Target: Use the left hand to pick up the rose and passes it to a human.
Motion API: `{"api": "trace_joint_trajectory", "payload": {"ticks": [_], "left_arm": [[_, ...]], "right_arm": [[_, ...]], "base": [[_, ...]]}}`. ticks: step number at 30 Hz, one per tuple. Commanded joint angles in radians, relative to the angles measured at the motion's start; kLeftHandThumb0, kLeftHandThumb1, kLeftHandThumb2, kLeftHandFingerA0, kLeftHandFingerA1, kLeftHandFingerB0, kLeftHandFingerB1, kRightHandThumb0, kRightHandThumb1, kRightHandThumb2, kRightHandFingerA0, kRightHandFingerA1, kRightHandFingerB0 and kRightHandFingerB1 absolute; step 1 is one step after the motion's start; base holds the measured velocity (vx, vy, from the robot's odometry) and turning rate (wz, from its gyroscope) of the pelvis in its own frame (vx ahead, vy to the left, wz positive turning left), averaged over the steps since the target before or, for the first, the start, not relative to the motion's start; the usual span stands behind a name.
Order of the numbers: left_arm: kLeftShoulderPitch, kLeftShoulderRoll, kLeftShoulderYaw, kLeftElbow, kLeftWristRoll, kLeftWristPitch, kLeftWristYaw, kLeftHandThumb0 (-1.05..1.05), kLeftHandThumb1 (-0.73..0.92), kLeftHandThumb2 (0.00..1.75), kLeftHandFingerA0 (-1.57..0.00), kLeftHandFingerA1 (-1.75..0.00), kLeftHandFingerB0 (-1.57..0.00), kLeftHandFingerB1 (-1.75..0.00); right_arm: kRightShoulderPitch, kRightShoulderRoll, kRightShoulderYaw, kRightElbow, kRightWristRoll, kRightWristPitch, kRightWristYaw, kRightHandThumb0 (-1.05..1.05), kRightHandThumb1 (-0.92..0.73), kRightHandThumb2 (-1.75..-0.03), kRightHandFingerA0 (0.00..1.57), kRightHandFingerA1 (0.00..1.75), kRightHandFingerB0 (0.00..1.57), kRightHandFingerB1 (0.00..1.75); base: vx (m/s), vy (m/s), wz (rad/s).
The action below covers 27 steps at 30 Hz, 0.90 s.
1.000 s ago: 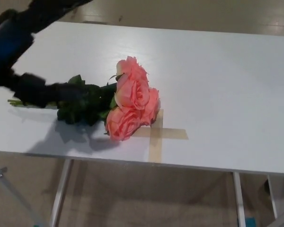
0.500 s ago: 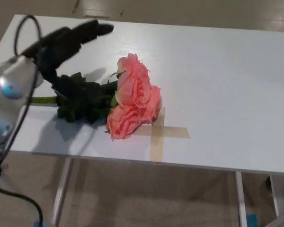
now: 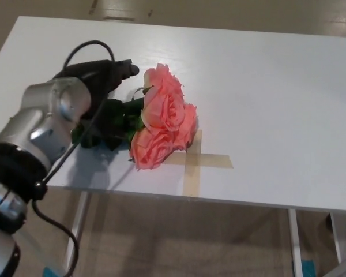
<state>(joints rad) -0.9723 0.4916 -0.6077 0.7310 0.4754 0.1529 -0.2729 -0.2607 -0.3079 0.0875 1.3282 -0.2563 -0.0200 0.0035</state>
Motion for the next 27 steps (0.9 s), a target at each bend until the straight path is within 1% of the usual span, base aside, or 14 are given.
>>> {"api": "trace_joint_trajectory", "payload": {"ticks": [1, 7, 11, 12, 14, 15, 16, 19, 20, 21, 24, 25, 26, 27], "left_arm": [[-0.012, -0.036, -0.025, 0.027, 0.111, 0.035, 0.027, -0.46, 0.32, 0.70, 0.00, -0.16, 0.00, -0.25], [-0.006, -0.057, -0.015, 0.045, 0.129, 0.035, 0.015, -0.46, 0.32, 0.70, 0.00, -0.16, 0.00, -0.25], [0.006, -0.091, -0.020, 0.095, 0.150, 0.027, 0.036, -0.46, 0.32, 0.71, 0.00, -0.19, -0.01, -0.27], [0.013, -0.095, -0.035, 0.109, 0.164, 0.023, 0.035, -0.49, 0.32, 0.66, -0.08, -0.18, -0.08, -0.24], [0.010, -0.103, -0.049, 0.130, 0.179, 0.026, 0.022, -0.48, 0.31, 0.66, -0.06, -0.32, -0.06, -0.30], [0.005, -0.107, -0.059, 0.141, 0.187, 0.028, 0.009, -0.44, 0.45, 0.56, -0.13, -0.28, -0.09, -0.26], [0.000, -0.109, -0.066, 0.152, 0.192, 0.027, -0.003, -0.27, 0.31, 0.85, 0.00, -0.48, 0.00, -0.48], [-0.005, -0.113, -0.069, 0.164, 0.196, 0.024, -0.006, -0.27, 0.31, 0.85, 0.00, -0.48, 0.00, -0.48], [-0.010, -0.119, -0.081, 0.179, 0.206, 0.025, -0.027, -0.40, 0.46, 0.65, -0.29, -0.39, -0.14, -0.35], [-0.020, -0.128, -0.101, 0.204, 0.216, 0.025, -0.074, -0.29, 0.65, 0.59, -0.49, -0.38, -0.25, -0.30], [-0.029, -0.132, -0.105, 0.220, 0.213, 0.019, -0.099, -0.29, 0.65, 0.59, -0.49, -0.38, -0.25, -0.30], [-0.034, -0.144, -0.092, 0.235, 0.194, 0.032, -0.131, -0.25, 0.76, 0.64, -0.73, -0.46, -0.42, -0.34], [-0.035, -0.146, -0.090, 0.239, 0.192, 0.033, -0.135, -0.25, 0.76, 0.64, -0.73, -0.46, -0.42, -0.34], [-0.042, -0.154, -0.087, 0.251, 0.189, 0.037, -0.142, -0.25, 0.73, 0.63, -0.94, -0.55, -0.54, -0.39]], "right_arm": [[0.021, -0.010, -0.011, 0.007, 0.007, 0.012, 0.002, -0.39, -0.58, -0.76, 0.61, 0.53, 0.48, 0.48], [0.021, -0.009, -0.015, 0.007, 0.003, 0.012, 0.002, -0.39, -0.58, -0.76, 0.61, 0.53, 0.47, 0.48], [0.029, -0.009, -0.017, 0.005, 0.003, 0.011, 0.001, -0.39, -0.58, -0.76, 0.61, 0.53, 0.47, 0.48], [0.028, -0.008, -0.018, 0.006, 0.003, 0.010, 0.001, -0.39, -0.58, -0.76, 0.61, 0.53, 0.47, 0.48], [0.028, -0.008, -0.018, 0.005, 0.002, 0.010, 0.001, -0.39, -0.58, -0.76, 0.61, 0.53, 0.47, 0.48], [0.028, -0.009, -0.018, 0.004, 0.003, 0.010, 0.002, -0.39, -0.58, -0.77, 0.61, 0.53, 0.47, 0.48], [0.028, -0.009, -0.018, 0.003, 0.003, 0.011, 0.002, -0.39, -0.58, -0.77, 0.61, 0.53, 0.47, 0.48], [0.028, -0.009, -0.018, 0.003, 0.002, 0.011, 0.002, -0.39, -0.58, -0.77, 0.61, 0.53, 0.47, 0.48], [0.028, -0.010, -0.019, 0.003, 0.002, 0.011, 0.003, -0.39, -0.59, -0.77, 0.60, 0.53, 0.47, 0.48], [0.026, -0.011, -0.018, 0.004, 0.002, 0.012, 0.005, -0.38, -0.58, -0.77, 0.60, 0.52, 0.47, 0.48], [0.024, -0.010, -0.018, 0.005, 0.001, 0.013, 0.005, -0.38, -0.58, -0.77, 0.60, 0.52, 0.47, 0.48], [0.022, -0.012, -0.020, 0.004, 0.003, 0.013, 0.007, -0.38, -0.59, -0.77, 0.60, 0.52, 0.47, 0.48], [0.022, -0.012, -0.020, 0.004, 0.003, 0.013, 0.007, -0.38, -0.59, -0.77, 0.60, 0.52, 0.47, 0.48], [0.021, -0.013, -0.021, 0.003, 0.004, 0.013, 0.008, -0.38, -0.59, -0.77, 0.60, 0.52, 0.47, 0.48]], "base": [[0.00, 0.000, 0.00], [0.00, 0.000, 0.00], [0.00, 0.000, 0.00], [0.00, 0.000, 0.00], [0.00, 0.000, 0.00], [0.00, 0.000, 0.00], [0.00, 0.000, 0.00], [0.00, 0.000, 0.00], [0.00, 0.000, 0.00], [0.00, 0.000, 0.00], [0.00, 0.000, 0.00], [0.00, 0.000, 0.00], [0.00, 0.000, 0.00], [0.00, 0.000, 0.00]]}}
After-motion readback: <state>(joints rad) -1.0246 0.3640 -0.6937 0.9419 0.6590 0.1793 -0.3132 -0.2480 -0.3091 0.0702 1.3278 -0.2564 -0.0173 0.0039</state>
